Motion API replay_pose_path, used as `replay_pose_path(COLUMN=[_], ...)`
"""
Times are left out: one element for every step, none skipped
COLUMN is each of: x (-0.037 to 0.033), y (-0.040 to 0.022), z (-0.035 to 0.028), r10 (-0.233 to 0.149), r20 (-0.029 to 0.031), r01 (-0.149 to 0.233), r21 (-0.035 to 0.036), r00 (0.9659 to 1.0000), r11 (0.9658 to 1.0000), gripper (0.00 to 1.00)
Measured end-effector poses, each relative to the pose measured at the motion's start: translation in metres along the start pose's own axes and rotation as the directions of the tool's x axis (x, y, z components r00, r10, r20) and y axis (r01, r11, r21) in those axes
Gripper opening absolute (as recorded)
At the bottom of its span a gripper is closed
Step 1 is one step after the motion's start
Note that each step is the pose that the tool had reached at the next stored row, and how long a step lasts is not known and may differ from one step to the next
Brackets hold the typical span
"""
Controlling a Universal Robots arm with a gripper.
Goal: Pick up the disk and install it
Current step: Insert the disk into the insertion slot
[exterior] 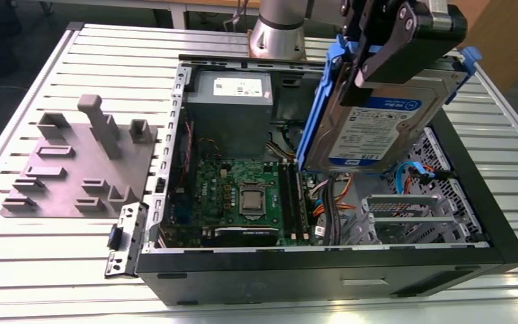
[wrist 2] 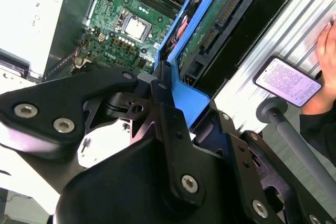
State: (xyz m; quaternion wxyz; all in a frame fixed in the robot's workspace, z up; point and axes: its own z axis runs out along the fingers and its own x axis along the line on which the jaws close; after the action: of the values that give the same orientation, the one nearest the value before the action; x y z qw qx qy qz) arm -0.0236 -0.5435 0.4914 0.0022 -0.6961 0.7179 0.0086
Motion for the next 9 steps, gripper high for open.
replay_pose_path(x=[0.0000, -0.0001, -0.0002, -0.0002, -0.0003, -0.0003, -0.0003, -0.0004, -0.0004], y=[-0.0014, -0.0033, -0.0052, -0.0072, -0.0089, -0.0104, -0.0114, -0.0119, -0.0124], z=[0.0000, 0.0000, 0.0000, 0.0000, 0.0000, 0.0000, 0.0000, 0.0000, 0.0000], r10=[0.000, 0.000, 0.000, 0.000, 0.000, 0.000, 0.000, 0.000, 0.000], r20=[-0.0001, 0.0000, 0.0000, 0.0001, 0.0001, 0.0000, 0.0000, -0.0001, 0.0000], r01=[0.000, 0.000, 0.000, 0.000, 0.000, 0.000, 0.000, 0.000, 0.000], r21=[0.0001, 0.0001, 0.0000, 0.0000, 0.0000, 0.0000, 0.0000, 0.0000, 0.0000], r00=[1.0000, 1.0000, 1.0000, 1.0000, 1.0000, 1.0000, 1.0000, 1.0000, 1.0000], r11=[1.0000, 1.0000, 1.0000, 1.0000, 1.0000, 1.0000, 1.0000, 1.0000, 1.0000], gripper=[0.37, 0.37, 0.37, 0.37, 0.37, 0.37, 0.37, 0.37, 0.37])
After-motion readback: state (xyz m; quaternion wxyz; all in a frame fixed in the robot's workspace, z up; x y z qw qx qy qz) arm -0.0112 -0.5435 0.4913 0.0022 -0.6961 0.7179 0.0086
